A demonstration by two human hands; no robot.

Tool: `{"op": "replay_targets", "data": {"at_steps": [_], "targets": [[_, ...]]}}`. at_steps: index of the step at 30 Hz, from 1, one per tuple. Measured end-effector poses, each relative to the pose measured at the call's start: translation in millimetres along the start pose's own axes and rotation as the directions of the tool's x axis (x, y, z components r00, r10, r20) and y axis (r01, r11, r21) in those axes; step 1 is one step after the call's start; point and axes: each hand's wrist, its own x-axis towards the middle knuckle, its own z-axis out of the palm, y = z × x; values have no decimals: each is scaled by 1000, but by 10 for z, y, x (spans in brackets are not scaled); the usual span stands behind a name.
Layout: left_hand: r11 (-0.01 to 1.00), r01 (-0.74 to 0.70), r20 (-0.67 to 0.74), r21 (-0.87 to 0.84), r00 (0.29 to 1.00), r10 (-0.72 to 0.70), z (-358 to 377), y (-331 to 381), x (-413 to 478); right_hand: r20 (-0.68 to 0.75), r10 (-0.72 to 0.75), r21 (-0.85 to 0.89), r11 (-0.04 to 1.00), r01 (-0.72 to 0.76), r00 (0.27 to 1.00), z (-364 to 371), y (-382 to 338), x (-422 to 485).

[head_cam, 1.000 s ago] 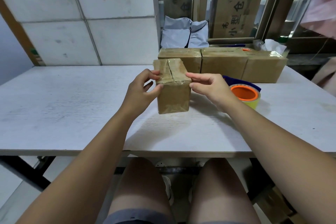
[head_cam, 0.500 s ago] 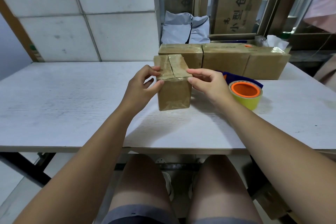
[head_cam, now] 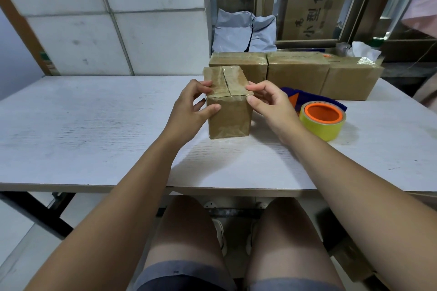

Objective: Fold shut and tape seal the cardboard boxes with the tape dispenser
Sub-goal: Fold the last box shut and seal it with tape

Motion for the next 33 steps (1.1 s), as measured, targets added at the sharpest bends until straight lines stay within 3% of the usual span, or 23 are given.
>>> {"op": "replay_targets", "data": {"at_steps": [3,7,11,13,16,26,33], "targets": [[1000,19,38,8,999,-19,-38,-11,29,60,-28,-78,996,33,998,-3,6,-16],[998,48,134,29,990,-52,-63,64,0,142,44,-106,994,-29,989,-1,0,-33],[996,54,-25,72,998,-52,83,162,8,88,76,-45,996,-72,993,44,-115,-104],[993,107,-116,55,988,-100,125,196,76,3,55,-134,989,-54,998,66,-131,-81],[984,118,-129,134,986,-101,102,191,156,-48,22,-200,979,-31,999,107,-115,0],[992,28,-91,126,996,-17,37,115,145,121,53,-64,997,-45,991,-44,2,73],[965,-101,-59,242,991,119,37,48,125,85,2,-160,987,12,996,-38,39,98]]}}
